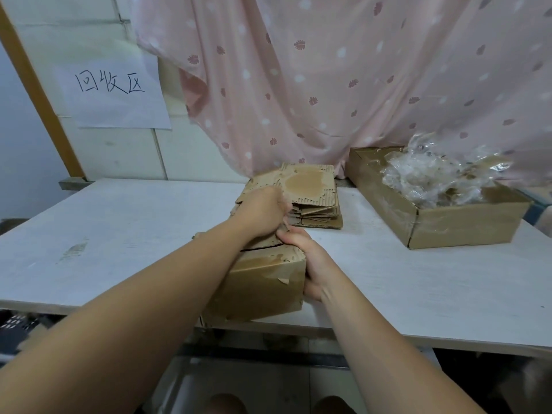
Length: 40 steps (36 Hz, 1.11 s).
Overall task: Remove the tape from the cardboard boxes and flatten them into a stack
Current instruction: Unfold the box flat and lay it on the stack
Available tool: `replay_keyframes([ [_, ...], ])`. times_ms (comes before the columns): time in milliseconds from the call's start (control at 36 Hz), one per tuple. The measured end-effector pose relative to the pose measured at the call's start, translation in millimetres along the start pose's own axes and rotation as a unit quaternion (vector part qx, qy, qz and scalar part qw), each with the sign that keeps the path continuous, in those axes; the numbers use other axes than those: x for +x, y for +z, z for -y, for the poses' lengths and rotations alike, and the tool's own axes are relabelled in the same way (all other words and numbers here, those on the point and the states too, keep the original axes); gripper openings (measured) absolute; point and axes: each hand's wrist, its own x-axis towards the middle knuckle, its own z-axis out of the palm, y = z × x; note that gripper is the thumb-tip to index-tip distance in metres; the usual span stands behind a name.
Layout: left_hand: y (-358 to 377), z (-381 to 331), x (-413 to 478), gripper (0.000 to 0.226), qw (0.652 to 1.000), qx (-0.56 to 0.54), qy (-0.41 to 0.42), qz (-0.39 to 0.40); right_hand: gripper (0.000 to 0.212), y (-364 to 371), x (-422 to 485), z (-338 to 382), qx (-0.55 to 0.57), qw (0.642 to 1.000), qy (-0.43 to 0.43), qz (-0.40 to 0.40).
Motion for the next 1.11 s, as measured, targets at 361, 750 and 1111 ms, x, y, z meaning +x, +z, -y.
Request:
replay_keyframes([
  [361, -43, 38, -5, 0.02, 0.863, -0.455, -0.205, -0.072, 0.035, 0, -3, 1, -0.035, 0.997, -0.063, 0.005],
  [750, -71, 64, -75, 0.059, 0.988, 0.109, -0.019, -0.105, 0.025, 4, -9, 1, -0.023, 0.997, -0.067, 0.005],
  [1111, -76, 90, -108, 0.05, 0.993, -0.02, -0.111, -0.04, 0.026, 7, -13, -2, -0.006, 0.996, -0.083, -0.017],
])
